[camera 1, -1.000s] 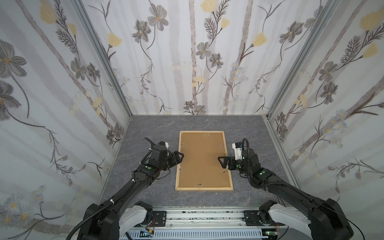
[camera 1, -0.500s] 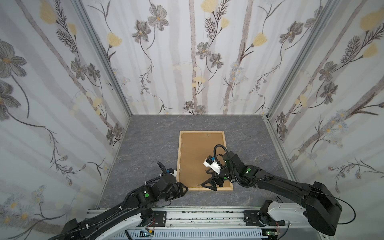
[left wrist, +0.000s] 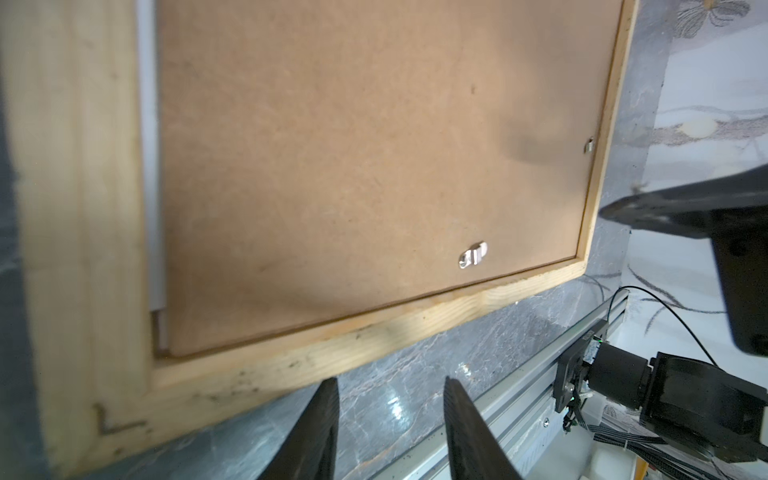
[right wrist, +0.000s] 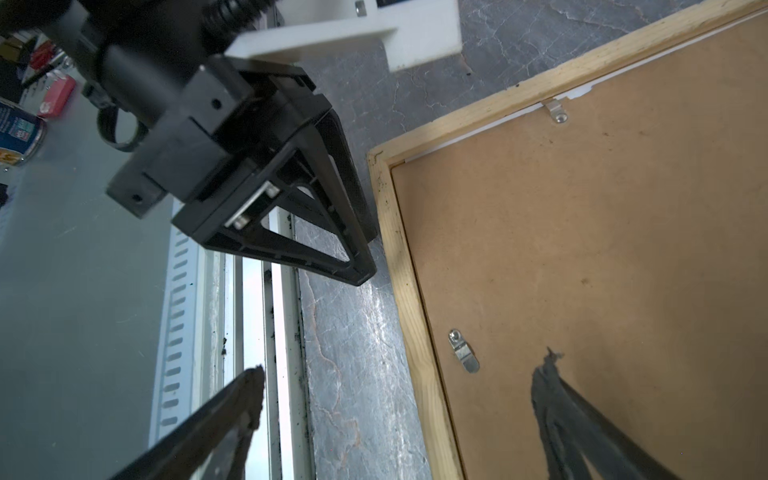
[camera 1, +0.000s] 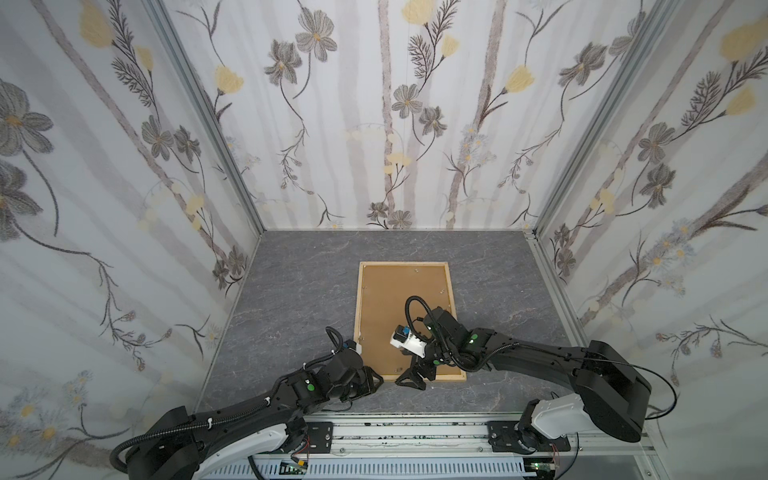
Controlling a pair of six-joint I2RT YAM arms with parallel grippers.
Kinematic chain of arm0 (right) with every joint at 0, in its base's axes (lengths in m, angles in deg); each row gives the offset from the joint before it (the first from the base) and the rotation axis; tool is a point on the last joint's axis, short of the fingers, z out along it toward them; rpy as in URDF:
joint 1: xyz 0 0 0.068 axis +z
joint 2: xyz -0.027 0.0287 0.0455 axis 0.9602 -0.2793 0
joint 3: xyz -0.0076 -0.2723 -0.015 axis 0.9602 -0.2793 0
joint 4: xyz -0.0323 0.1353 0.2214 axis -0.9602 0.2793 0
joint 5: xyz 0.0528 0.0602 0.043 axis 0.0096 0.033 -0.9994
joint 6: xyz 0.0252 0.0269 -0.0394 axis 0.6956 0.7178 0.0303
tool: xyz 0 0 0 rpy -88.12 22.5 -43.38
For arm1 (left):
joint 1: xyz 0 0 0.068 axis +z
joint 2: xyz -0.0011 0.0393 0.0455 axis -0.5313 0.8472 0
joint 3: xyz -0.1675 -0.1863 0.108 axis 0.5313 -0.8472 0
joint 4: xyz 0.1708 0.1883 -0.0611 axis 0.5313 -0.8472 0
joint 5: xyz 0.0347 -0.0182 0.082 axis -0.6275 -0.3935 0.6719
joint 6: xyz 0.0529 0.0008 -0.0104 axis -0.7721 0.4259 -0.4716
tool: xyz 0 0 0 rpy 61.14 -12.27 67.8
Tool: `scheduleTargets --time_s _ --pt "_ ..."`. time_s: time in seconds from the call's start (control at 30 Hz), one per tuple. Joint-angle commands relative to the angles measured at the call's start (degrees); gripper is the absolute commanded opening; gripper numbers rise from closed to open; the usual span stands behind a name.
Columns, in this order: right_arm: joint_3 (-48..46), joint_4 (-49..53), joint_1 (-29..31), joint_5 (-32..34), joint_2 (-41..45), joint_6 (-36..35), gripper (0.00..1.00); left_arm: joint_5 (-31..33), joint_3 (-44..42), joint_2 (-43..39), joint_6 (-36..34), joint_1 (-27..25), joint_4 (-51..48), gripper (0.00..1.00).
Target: Put the photo into the frame
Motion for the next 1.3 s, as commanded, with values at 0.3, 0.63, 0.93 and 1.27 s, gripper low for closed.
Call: scheduleTargets --time_s 0.3,0.63,0.93,1.27 --pt "3.27 0.72 1.39 -0.44 -5.94 -3.42 1.00 0.23 -3.59 1.93 3.18 0.81 9.08 0.38" --pt "5.05 3.01 3.13 -0.13 -11.05 -4.41 1.00 0.42 -4.05 0.89 3.66 1.42 8.39 0.37" --pt "4.87 3.75 3.96 -1.03 -12.05 -3.31 1.00 1.22 -4.32 -1.13 3.97 1.61 6.76 0.37" --pt "3.37 2.89 4.71 -0.67 -9.58 -1.46 1.00 1.69 -4.57 -2.67 4.57 1.77 5.49 0.36"
